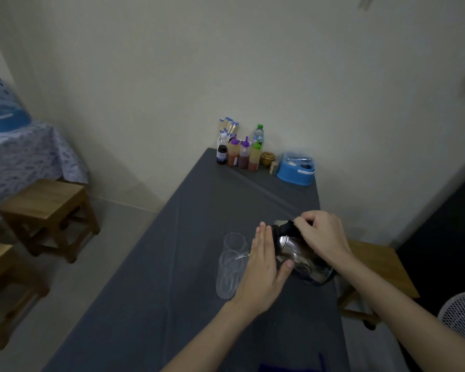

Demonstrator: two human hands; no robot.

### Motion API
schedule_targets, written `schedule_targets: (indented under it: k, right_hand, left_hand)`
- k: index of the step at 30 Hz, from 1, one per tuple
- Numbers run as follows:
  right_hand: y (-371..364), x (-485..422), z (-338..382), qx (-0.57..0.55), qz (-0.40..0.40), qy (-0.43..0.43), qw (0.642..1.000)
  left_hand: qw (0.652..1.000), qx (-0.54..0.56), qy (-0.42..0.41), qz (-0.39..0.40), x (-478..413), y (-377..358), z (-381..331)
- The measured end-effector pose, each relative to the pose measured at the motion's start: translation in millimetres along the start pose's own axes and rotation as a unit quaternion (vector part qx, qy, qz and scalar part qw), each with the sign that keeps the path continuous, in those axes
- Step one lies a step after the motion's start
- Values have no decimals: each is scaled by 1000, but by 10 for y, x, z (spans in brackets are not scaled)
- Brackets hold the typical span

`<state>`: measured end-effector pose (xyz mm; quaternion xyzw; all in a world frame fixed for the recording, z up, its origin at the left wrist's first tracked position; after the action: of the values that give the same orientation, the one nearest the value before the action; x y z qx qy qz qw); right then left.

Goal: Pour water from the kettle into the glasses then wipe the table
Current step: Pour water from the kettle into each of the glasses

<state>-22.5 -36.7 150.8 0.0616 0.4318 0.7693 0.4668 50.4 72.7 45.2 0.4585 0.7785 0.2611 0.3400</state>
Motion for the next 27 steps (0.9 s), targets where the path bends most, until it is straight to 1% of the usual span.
schedule_targets:
  k: [9,20,27]
  right_hand:
    - [2,-1,81,5,17,9,1000]
    - [44,-5,124,27,9,18,999]
    - [46,26,131,20,11,21,1000]
  left_hand:
    - [1000,4,0,-8,14,28,-10]
    - [1000,12,-3,-10,3,22,-9]
    - [1000,9,-3,-2,27,26,-32]
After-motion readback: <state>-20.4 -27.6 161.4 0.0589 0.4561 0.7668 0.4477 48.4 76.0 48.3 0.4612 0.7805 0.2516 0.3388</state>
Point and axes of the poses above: each hand's wrist, its own x-axis away from the middle knuckle, its own y-axis out of the back of the hand, z = x × y, the point moved 5 cm from there along -x, towards the middle knuckle, and after that the axes turned 12 degrees about -x, right-handed, at the moved point
